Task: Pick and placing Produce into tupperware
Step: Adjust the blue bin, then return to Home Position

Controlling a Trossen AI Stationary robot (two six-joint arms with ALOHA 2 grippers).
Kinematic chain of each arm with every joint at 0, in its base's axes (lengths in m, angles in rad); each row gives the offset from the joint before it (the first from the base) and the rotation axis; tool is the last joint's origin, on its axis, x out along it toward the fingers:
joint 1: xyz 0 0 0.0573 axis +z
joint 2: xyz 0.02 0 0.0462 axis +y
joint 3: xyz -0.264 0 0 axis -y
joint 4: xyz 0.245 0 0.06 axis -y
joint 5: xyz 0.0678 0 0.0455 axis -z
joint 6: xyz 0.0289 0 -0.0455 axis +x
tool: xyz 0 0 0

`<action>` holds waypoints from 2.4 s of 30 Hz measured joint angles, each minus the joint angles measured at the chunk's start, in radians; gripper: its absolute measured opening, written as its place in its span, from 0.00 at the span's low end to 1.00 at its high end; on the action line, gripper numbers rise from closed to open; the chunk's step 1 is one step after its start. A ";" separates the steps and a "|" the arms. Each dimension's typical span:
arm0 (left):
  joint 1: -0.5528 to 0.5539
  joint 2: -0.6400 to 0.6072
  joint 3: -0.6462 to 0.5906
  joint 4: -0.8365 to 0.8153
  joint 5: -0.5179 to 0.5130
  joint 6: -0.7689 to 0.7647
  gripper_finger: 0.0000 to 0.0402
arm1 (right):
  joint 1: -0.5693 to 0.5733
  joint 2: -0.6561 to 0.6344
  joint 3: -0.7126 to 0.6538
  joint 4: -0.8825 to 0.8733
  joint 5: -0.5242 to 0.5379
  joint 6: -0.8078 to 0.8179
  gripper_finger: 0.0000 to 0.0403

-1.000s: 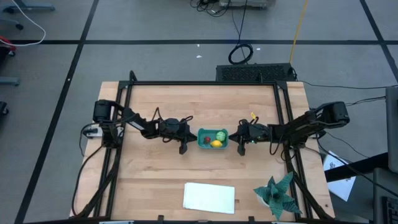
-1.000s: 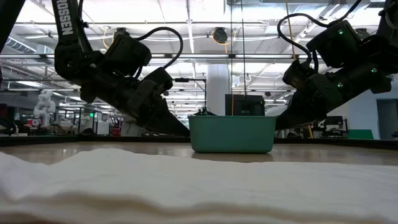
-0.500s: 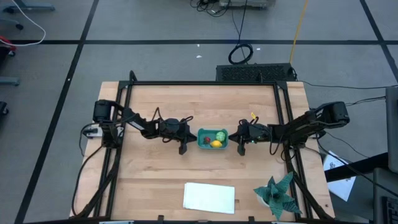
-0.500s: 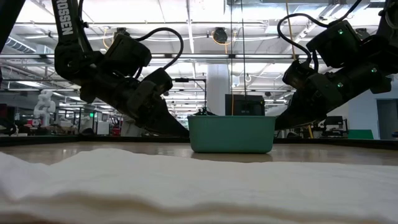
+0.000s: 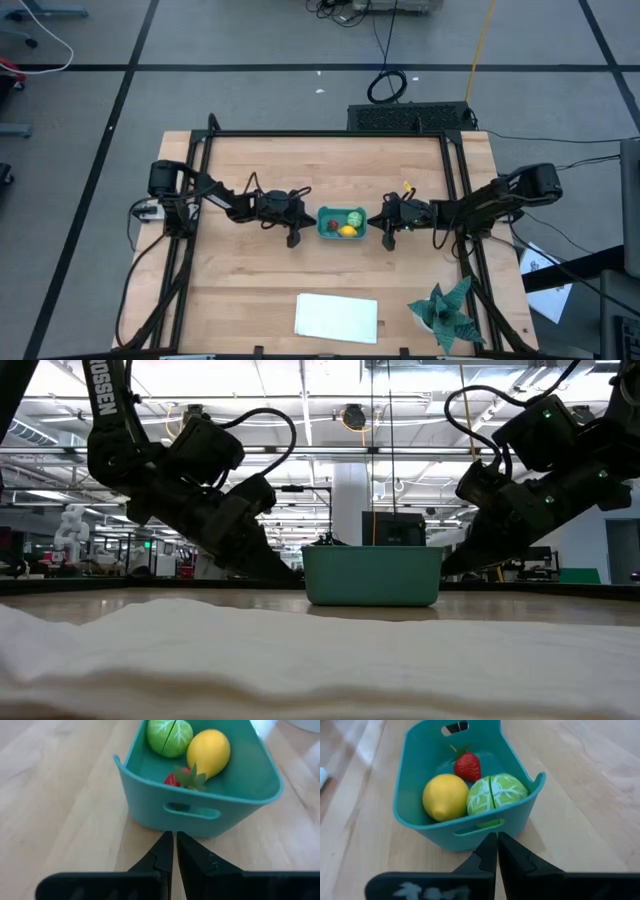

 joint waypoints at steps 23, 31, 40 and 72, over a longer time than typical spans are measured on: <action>-0.004 -0.463 -0.192 -0.259 -0.063 0.140 0.06 | 0.000 -0.326 -0.145 -0.010 0.061 -0.032 0.02; -0.008 -0.658 -0.292 -0.230 -0.161 0.140 0.06 | 0.001 -0.458 -0.179 -0.004 0.060 -0.076 0.02; -0.082 -0.880 -0.381 -0.229 -0.315 0.177 0.06 | 0.058 -0.603 -0.188 -0.037 0.083 -0.120 0.00; -0.162 -1.299 -0.517 -0.259 -0.342 0.280 0.06 | 0.073 -0.958 -0.192 -0.223 0.103 -0.287 0.00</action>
